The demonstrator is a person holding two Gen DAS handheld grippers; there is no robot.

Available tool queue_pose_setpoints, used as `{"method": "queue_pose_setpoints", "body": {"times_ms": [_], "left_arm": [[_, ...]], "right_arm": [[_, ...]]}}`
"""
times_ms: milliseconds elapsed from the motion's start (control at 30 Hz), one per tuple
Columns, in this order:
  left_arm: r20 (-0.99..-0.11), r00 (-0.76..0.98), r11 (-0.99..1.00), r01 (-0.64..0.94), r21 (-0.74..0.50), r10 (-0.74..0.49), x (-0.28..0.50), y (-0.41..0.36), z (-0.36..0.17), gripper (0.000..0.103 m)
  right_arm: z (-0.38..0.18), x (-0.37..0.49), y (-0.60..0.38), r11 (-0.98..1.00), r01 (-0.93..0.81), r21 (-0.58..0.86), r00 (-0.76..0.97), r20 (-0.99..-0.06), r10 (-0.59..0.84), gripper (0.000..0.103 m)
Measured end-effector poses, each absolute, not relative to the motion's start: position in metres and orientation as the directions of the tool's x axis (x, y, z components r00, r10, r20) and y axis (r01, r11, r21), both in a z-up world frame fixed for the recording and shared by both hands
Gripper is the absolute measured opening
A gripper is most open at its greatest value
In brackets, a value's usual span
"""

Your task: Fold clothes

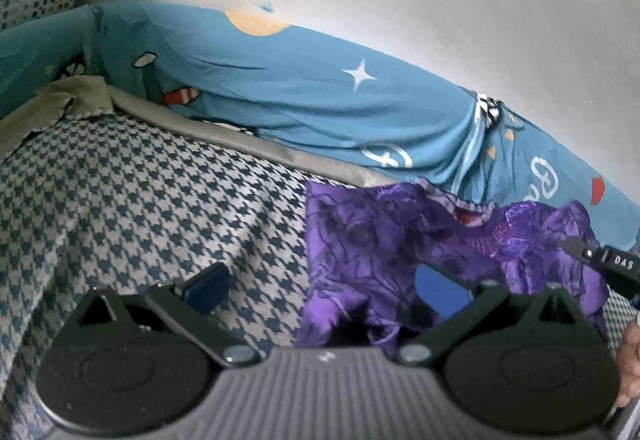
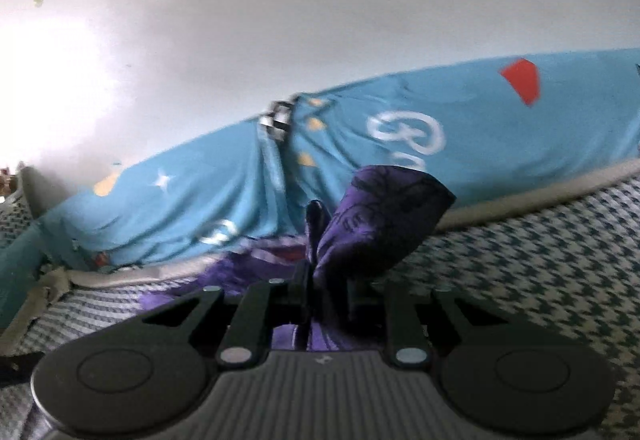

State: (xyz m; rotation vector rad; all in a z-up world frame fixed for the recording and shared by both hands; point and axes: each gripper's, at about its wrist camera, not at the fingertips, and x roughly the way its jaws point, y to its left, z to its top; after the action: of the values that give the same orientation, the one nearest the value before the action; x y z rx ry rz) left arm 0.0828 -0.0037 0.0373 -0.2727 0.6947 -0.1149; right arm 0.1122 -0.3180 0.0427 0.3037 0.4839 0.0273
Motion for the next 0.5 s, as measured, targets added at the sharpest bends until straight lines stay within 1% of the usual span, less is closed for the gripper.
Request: {"method": "queue_pose_setpoints", "body": {"times_ms": [133, 267, 500], "left_arm": [[-0.612, 0.768, 0.950, -0.018, -0.312, -0.187, 0.080, 0.012, 0.041, 0.103], [-0.607, 0.775, 0.942, -0.047, -0.331, -0.175, 0.076, 0.029, 0.043, 0.103], [-0.602, 0.786, 0.923, -0.116, -0.368, -0.141, 0.069, 0.062, 0.043, 0.103]], "right_arm": [[0.058, 0.118, -0.284, 0.961, -0.023, 0.277, 0.891, -0.430, 0.146, 0.018], [0.062, 0.126, -0.245, 0.962, -0.082, 0.262, 0.884, -0.426, 0.192, 0.018], [0.049, 0.141, -0.182, 0.957, -0.178, 0.230, 0.854, -0.446, 0.266, 0.018]]}}
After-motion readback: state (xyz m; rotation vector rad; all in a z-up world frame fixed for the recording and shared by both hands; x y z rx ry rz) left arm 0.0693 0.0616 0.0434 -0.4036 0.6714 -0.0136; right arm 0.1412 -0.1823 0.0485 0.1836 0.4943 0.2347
